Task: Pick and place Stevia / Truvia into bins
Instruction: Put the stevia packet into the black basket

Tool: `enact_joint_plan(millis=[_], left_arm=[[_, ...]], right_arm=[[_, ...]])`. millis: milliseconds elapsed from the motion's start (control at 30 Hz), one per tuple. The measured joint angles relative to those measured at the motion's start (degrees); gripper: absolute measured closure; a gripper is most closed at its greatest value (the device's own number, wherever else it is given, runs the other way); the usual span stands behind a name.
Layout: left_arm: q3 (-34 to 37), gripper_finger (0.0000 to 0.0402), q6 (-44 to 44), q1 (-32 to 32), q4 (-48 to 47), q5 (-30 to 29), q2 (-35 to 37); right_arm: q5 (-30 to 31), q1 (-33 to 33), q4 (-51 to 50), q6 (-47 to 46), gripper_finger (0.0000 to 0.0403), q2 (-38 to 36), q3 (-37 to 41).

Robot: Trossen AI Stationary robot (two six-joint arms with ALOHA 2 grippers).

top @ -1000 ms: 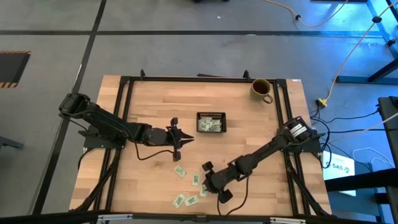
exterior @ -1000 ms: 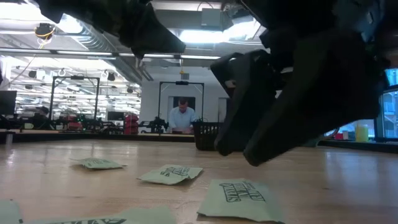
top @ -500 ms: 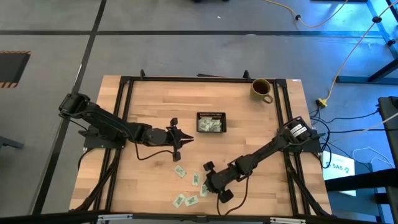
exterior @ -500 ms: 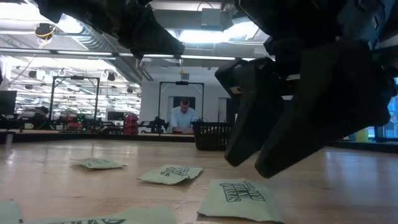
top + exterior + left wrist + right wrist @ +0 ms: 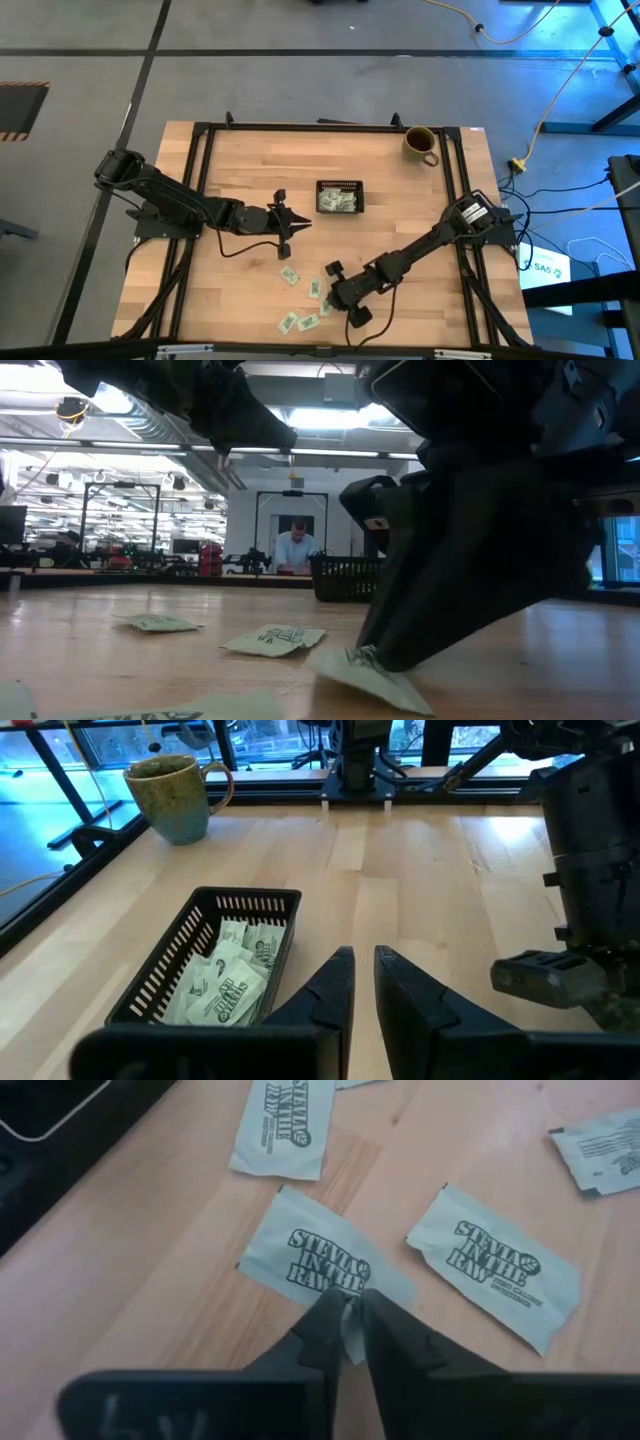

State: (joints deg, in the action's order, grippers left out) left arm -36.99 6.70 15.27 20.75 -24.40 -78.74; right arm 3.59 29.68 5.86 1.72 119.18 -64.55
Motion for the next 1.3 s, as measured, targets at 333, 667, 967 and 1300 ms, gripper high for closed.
enact_joint_plan(millis=[333,667,967,1300], left_arm=[[0.0,0.0362,0.01,-0.02,-0.02,0.0,0.0],[0.0,0.0368,0.02,-0.02,-0.61,0.02,0.0],[0.0,0.0364,0.0,0.0,-2.33,0.0,0.0],[0.0,0.0368,0.0,0.0,-3.24,0.04,-0.02]], right_arm=[[0.12,-0.9,-9.86,1.37,0.0394,-7.4,0.66],[14.82,-6.44,-30.85,0.36,0.0397,-22.94,0.35],[14.84,-19.84,-35.4,7.72,0.0396,-25.85,0.39],[11.03,-34.16,-34.42,9.26,0.0396,-24.33,0.33]])
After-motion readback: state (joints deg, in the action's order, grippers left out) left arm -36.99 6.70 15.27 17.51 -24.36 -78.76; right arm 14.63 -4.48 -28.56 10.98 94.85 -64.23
